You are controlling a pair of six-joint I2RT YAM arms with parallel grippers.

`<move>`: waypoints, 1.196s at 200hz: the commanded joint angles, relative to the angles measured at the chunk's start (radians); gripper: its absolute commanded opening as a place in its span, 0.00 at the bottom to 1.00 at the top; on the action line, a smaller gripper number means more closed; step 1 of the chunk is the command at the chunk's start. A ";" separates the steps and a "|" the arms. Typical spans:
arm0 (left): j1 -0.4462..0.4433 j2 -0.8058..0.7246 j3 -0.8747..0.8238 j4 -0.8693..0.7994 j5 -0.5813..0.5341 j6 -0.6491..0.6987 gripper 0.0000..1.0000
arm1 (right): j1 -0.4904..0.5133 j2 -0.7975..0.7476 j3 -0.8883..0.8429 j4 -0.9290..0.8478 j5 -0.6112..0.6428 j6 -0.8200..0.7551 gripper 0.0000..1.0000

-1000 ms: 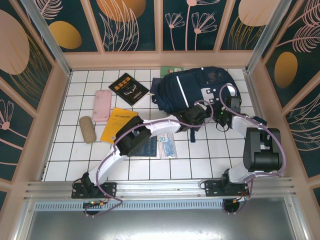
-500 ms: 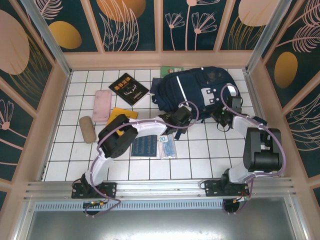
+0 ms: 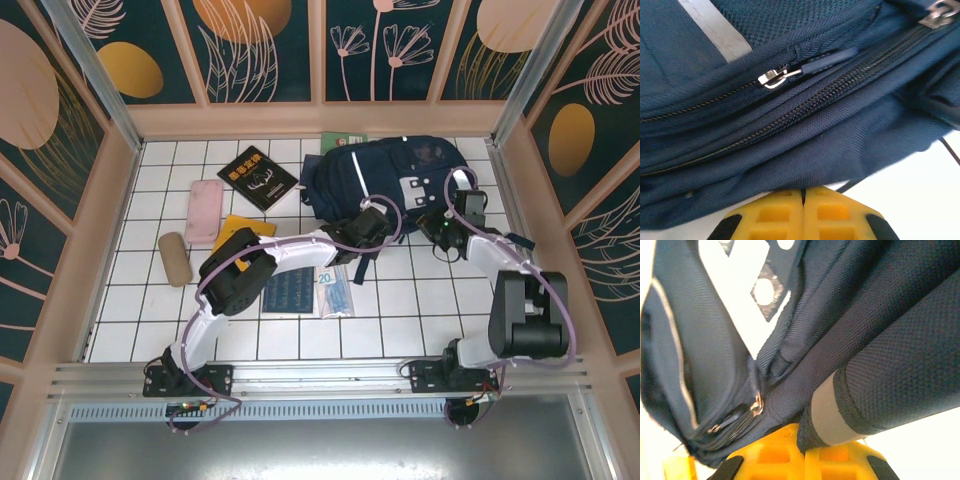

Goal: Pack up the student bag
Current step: Unzip the student bag at the top-center of the table.

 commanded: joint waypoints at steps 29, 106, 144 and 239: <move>0.050 -0.081 -0.042 -0.008 -0.127 -0.029 0.00 | 0.034 -0.147 0.042 -0.069 -0.134 0.112 0.00; 0.067 0.133 0.190 -0.092 -0.089 0.014 0.00 | -0.023 0.185 0.108 -0.025 -0.073 0.033 0.00; 0.087 0.171 0.212 -0.095 -0.074 0.021 0.00 | -0.025 0.296 0.159 -0.021 -0.027 -0.004 0.00; 0.085 0.029 0.033 0.110 0.243 0.117 0.17 | -0.023 0.324 0.199 -0.040 -0.013 -0.010 0.00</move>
